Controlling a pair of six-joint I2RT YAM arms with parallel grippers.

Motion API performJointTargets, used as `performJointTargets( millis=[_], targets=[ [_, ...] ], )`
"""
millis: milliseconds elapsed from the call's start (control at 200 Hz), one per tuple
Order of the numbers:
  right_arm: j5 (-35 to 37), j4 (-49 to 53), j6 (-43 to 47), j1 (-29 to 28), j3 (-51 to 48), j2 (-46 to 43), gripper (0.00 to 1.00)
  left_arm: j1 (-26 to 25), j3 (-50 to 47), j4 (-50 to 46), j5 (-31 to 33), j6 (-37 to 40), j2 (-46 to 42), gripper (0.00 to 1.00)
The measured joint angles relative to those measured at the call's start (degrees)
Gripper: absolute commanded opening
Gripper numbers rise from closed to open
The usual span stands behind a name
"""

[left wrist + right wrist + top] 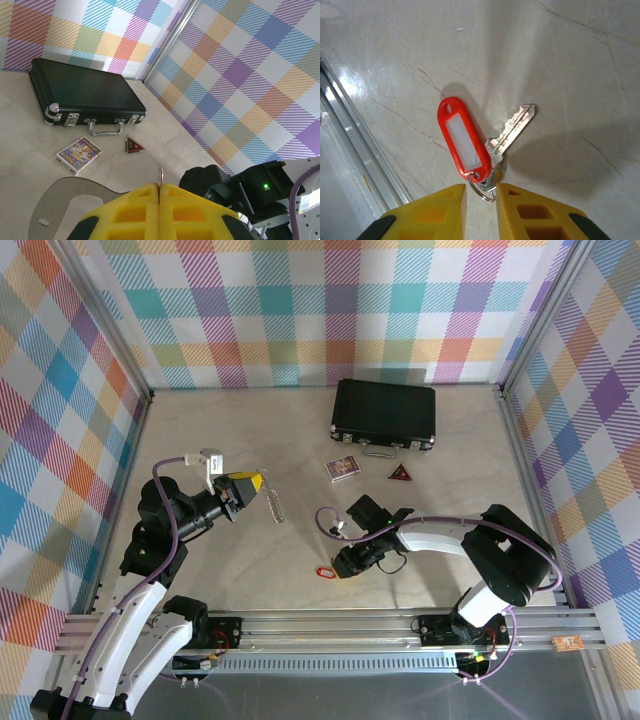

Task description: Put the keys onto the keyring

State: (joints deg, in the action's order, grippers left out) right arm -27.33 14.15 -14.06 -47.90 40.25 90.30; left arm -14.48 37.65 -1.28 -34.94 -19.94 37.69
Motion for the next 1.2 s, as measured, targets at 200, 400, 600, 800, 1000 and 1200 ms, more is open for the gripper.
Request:
performJointTargets(
  millis=[200, 400, 600, 800, 1000, 1200],
  targets=[
    [0.0, 0.0, 0.2, -0.3, 0.1, 0.3, 0.19, 0.0, 0.0, 0.0, 0.0, 0.0, 0.0, 0.00],
    [0.0, 0.2, 0.8, -0.5, 0.1, 0.5, 0.16, 0.0, 0.0, 0.0, 0.0, 0.0, 0.0, 0.00],
    [0.1, 0.5, 1.3, -0.5, 0.1, 0.5, 0.10, 0.0, 0.0, 0.0, 0.0, 0.0, 0.0, 0.00],
    [0.3, 0.5, 1.5, -0.5, 0.1, 0.2, 0.05, 0.0, 0.0, 0.0, 0.0, 0.0, 0.0, 0.00],
    [1.2, 1.0, 2.9, -1.5, 0.1, -2.2, 0.00, 0.0, 0.0, 0.0, 0.0, 0.0, 0.0, 0.00],
    [2.7, 1.3, 6.2, -5.2, 0.1, -9.7, 0.00, 0.0, 0.0, 0.0, 0.0, 0.0, 0.1, 0.00]
  ],
)
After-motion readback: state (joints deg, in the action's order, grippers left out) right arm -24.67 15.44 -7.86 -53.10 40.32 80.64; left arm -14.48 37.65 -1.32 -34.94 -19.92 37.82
